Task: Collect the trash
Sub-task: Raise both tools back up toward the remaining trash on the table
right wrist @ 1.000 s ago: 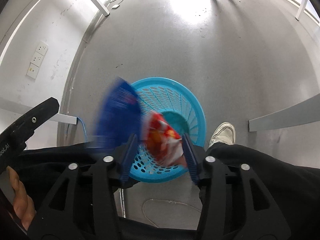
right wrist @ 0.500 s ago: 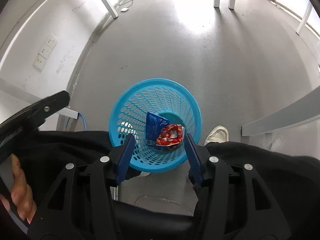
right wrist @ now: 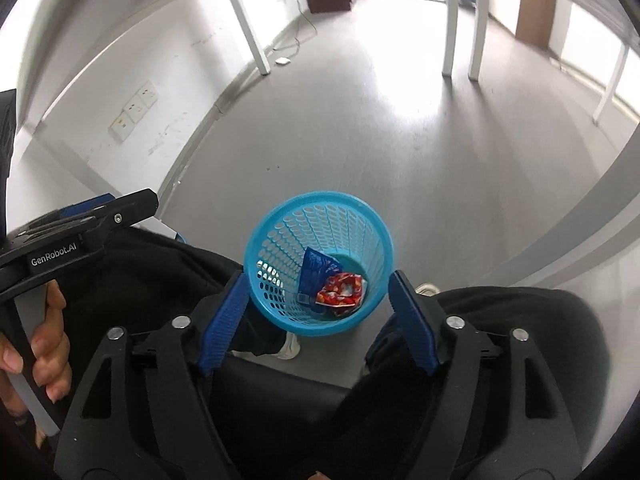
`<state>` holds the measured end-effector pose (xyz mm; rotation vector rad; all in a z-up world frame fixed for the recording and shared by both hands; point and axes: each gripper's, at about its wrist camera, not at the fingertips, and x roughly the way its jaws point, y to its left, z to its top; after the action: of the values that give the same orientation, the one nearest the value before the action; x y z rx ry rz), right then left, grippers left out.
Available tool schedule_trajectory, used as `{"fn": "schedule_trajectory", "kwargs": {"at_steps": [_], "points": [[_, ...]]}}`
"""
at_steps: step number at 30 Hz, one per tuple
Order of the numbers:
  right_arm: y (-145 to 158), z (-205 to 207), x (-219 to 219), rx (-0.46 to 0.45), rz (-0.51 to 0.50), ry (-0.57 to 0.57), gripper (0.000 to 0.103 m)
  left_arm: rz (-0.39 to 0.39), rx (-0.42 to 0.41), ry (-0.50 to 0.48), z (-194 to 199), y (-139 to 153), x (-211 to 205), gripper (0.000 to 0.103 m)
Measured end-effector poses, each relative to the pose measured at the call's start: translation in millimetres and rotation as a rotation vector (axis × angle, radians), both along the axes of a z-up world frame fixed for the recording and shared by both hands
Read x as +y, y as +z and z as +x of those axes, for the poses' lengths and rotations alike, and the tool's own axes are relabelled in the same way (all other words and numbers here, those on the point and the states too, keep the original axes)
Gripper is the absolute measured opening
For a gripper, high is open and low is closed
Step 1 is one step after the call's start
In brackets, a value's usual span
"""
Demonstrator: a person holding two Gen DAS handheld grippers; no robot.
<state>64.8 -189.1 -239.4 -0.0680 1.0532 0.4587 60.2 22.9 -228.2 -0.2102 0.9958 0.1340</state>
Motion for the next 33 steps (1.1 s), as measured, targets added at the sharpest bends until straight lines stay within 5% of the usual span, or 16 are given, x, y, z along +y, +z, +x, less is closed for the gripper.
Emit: {"fn": "schedule_trajectory", "kwargs": {"at_steps": [10,16,25,33], "points": [[57.7,-49.1,-23.7,-0.129,-0.011,0.038,0.085,0.047,-0.171,-0.065,-62.5,55.9,-5.2,0.097],[101.3,-66.6,-30.5,-0.203,0.09,0.063,0.09,0.094,-0.222,-0.084,-80.9,94.0,-9.6,0.097],[181.2,-73.5,-36.9,-0.369,0.168,0.075,0.095,0.078,-0.387,-0.09,-86.0,171.5,-4.7,0.097],[231.9,-50.6,-65.5,-0.485,0.171,0.008,0.095,0.071,-0.443,-0.107,-61.0,207.8,0.2,0.097]]}}
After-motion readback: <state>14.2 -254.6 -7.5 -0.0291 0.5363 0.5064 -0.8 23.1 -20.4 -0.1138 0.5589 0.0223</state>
